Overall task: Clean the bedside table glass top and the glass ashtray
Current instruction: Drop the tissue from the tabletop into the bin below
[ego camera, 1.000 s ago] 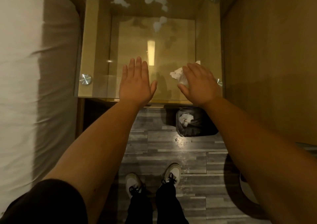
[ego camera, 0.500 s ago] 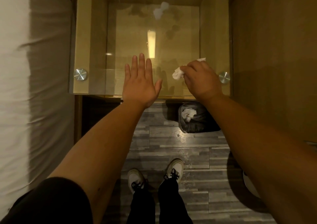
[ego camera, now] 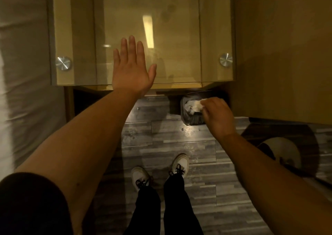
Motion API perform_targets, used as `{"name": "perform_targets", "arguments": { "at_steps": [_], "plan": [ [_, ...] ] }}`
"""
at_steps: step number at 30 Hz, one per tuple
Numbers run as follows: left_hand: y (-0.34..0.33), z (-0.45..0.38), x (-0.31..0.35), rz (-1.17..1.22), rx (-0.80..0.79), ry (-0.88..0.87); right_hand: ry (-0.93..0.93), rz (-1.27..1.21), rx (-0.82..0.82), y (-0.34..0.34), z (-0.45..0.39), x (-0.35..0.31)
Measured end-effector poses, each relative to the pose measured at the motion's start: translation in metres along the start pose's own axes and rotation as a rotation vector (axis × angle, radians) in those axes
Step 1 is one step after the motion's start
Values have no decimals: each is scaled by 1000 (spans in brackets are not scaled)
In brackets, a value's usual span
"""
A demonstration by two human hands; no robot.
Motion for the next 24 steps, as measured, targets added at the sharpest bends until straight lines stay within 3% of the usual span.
{"name": "perform_targets", "arguments": {
  "at_steps": [7, 16, 24],
  "plan": [
    [-1, 0, 1, 13, 31, 1, -208, -1, -58, -46, -1, 49],
    [0, 1, 1, -20, 49, 1, -258, 164, -83, -68, -14, 51],
    [0, 1, 1, -14, 59, 2, -213, 159, -30, -60, -16, 44]
  ]
}}
Point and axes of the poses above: each hand's wrist, its own z-axis away from the middle knuckle, its own y-axis out of the back of the hand, x = y × z, the point moved 5 cm from there along -z, towards the middle knuckle, and after that the axes turned 11 degrees about -y, right-handed, at the moved point
